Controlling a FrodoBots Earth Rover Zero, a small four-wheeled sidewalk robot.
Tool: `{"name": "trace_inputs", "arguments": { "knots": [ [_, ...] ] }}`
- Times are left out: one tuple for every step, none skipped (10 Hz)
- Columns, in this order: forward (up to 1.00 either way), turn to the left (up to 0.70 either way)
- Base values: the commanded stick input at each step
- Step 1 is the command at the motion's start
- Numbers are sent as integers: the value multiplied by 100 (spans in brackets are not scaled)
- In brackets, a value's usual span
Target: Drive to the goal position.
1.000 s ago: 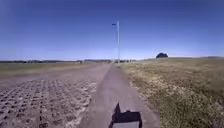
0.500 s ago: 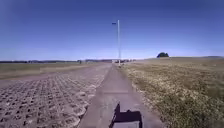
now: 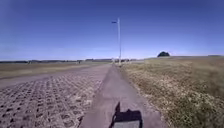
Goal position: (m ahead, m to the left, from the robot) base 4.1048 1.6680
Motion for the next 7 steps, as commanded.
{"name": "trace_inputs", "arguments": {
  "knots": [
    [70, 0],
    [70, 0],
    [70, 0],
    [70, 0],
    [70, 0],
    [70, 0],
    [70, 0]
  ]
}}
